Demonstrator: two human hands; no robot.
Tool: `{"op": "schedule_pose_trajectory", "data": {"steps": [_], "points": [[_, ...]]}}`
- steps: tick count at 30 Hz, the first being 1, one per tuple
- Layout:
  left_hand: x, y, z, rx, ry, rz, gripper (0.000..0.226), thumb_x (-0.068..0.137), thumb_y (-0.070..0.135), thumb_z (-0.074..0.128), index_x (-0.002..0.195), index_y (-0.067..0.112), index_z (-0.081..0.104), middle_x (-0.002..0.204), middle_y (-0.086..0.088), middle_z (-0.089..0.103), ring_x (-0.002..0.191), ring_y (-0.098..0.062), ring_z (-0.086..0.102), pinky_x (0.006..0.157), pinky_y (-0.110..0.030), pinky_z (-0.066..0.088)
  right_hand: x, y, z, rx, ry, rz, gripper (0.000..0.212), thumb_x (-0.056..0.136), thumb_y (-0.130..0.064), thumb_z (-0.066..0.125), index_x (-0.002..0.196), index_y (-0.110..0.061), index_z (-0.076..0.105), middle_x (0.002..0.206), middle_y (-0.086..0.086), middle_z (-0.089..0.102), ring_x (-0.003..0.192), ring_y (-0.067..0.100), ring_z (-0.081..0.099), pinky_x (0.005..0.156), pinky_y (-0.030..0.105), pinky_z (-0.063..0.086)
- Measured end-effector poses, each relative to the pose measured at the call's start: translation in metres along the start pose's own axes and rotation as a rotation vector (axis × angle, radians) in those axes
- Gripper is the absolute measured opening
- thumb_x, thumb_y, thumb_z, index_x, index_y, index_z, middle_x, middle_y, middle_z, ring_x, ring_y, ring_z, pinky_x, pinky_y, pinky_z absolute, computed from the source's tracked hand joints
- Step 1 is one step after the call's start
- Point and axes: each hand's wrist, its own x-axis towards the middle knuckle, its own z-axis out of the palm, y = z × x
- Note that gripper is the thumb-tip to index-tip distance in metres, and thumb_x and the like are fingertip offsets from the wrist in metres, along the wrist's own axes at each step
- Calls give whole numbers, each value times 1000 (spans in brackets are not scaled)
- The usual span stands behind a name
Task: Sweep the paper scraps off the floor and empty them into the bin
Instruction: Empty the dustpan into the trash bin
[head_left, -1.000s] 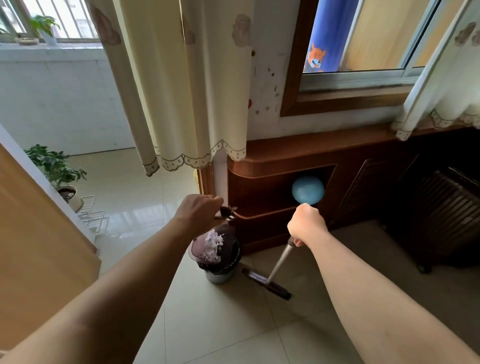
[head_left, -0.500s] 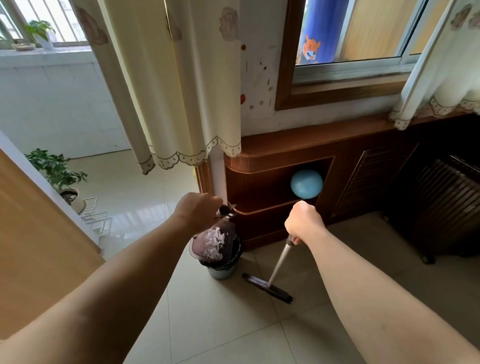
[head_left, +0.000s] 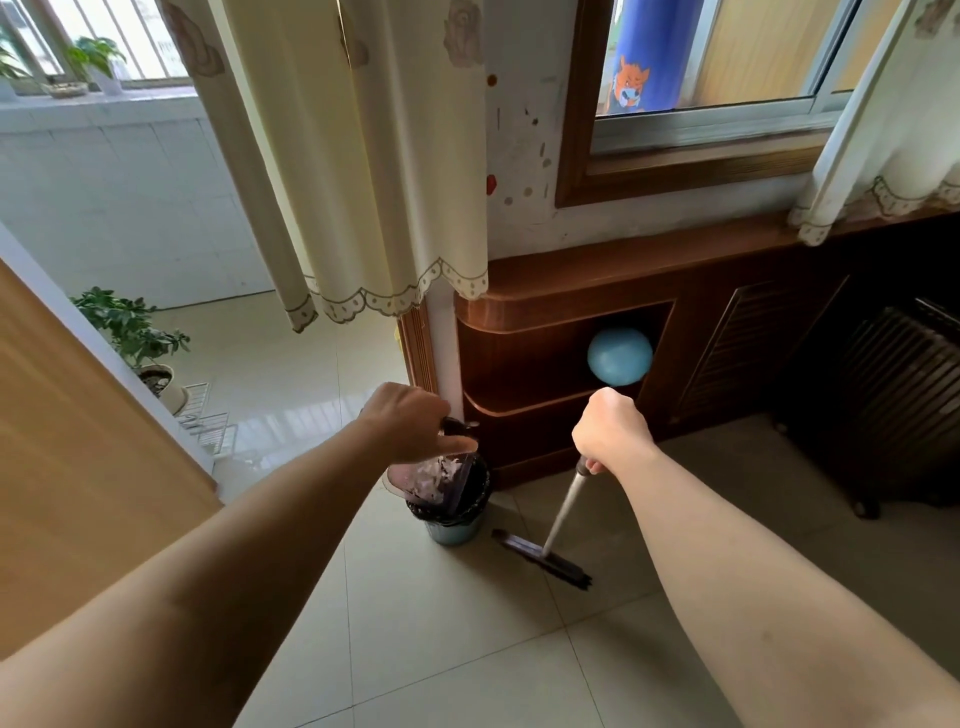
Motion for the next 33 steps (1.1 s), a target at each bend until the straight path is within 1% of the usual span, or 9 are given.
{"op": "schedule_pose_trajectory", "data": {"steps": [3, 7, 11, 15, 18, 20, 22, 25, 33], "points": [[2, 0, 4, -1, -84, -6, 64, 82, 77, 47, 97, 18, 69, 74, 8, 61, 72, -13, 59, 65, -25, 43, -3, 1, -1, 8, 6, -3, 11, 83, 5, 53, 80, -4, 58, 68, 13, 66, 58, 26, 70, 63, 37, 62], [-10, 8, 12, 19, -161, 8, 52, 84, 61, 63, 107, 16, 68, 80, 6, 60, 75, -15, 57, 62, -25, 39, -7, 6, -7, 27, 16, 3, 13, 82, 7, 50, 83, -5, 57, 71, 14, 67, 61, 27, 71, 65, 38, 62], [-18, 9, 13, 6, -137, -16, 45, 91, 55, 57, 113, 17, 67, 88, 6, 63, 77, -13, 56, 61, -22, 39, -12, 10, -21, 52, 49, 2, 16, 81, 8, 47, 78, -7, 51, 72, 15, 65, 65, 30, 71, 68, 40, 62], [-27, 12, 5, 112, -66, 10, 39, 97, 49, 52, 116, 18, 64, 102, 3, 71, 89, -15, 68, 64, -23, 45, -18, 10, -35, 60, 91, -12, 14, 82, 6, 48, 84, -6, 54, 78, 15, 67, 70, 30, 72, 70, 40, 62], [-29, 17, -5, 268, 34, 46, 39, 99, 48, 47, 119, 16, 61, 101, 2, 72, 88, -17, 72, 66, -24, 50, -23, 11, -42, 50, 111, -14, 14, 82, 6, 50, 85, -5, 58, 73, 15, 68, 65, 29, 72, 67, 39, 62], [-29, 21, -6, 313, 67, 91, 36, 101, 44, 47, 120, 17, 61, 97, 2, 73, 85, -17, 73, 66, -26, 54, -25, 12, -43, 52, 126, -18, 14, 82, 6, 50, 86, -5, 58, 76, 16, 68, 68, 30, 72, 68, 39, 62], [-33, 27, -1, 337, 65, 132, 31, 103, 37, 47, 123, 18, 60, 97, 0, 73, 84, -20, 73, 63, -27, 52, -27, 13, -43, 49, 141, -30, 14, 83, 5, 50, 88, -6, 57, 82, 17, 69, 73, 31, 72, 69, 39, 62], [-35, 33, 11, 392, 35, 158, 27, 103, 31, 47, 116, 14, 64, 96, 0, 73, 84, -20, 74, 65, -28, 54, -29, 15, -43, 43, 142, -32, 13, 84, 4, 50, 89, -6, 55, 85, 17, 69, 76, 31, 72, 70, 38, 62], [-32, 16, 6, 386, 64, 116, 28, 102, 35, 48, 113, 16, 65, 97, 2, 74, 87, -20, 73, 68, -28, 54, -30, 16, -42, 41, 106, 27, 15, 82, 6, 52, 93, -1, 61, 67, 16, 69, 57, 26, 71, 65, 39, 63]]}}
